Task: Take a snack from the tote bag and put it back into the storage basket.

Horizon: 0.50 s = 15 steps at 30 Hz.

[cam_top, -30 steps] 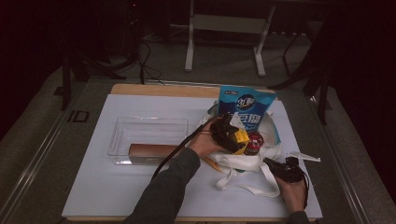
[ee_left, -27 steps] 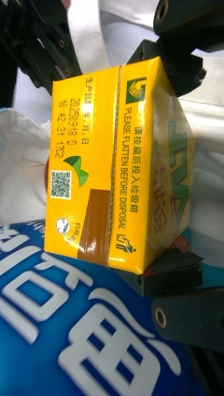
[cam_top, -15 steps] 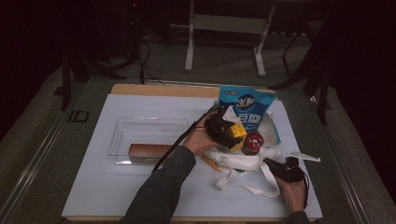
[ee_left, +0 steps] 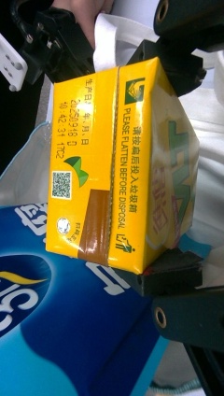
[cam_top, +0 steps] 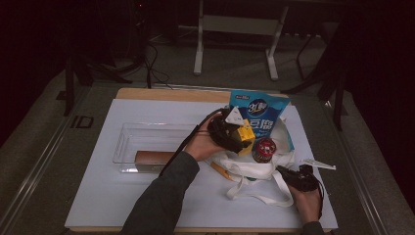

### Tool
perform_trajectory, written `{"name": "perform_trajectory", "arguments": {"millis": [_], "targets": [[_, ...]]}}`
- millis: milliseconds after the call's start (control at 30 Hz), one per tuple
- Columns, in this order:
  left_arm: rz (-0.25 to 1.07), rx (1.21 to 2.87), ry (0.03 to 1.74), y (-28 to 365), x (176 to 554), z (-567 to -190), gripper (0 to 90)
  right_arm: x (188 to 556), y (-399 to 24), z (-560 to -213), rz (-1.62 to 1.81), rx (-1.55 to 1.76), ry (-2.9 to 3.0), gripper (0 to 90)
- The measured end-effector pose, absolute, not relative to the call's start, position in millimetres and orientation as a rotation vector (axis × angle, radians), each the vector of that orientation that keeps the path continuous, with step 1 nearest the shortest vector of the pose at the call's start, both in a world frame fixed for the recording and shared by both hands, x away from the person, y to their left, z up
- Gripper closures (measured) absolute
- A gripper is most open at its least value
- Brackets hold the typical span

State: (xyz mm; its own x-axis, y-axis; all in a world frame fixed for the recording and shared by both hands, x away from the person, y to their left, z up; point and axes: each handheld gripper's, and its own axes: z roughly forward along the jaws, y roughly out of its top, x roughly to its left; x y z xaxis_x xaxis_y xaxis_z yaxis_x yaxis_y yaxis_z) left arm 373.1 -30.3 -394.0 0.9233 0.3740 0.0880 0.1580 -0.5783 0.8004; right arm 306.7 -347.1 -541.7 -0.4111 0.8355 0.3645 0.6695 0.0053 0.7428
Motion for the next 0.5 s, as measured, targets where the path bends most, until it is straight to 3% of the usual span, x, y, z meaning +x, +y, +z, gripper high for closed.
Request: {"name": "perform_trajectory", "arguments": {"millis": [500], "targets": [[0.359,2.165,0.378,-9.2,365.1,-368.6,28.9,306.7,-347.2,-541.7,1.367,1.59,2.09,71.9]]}}
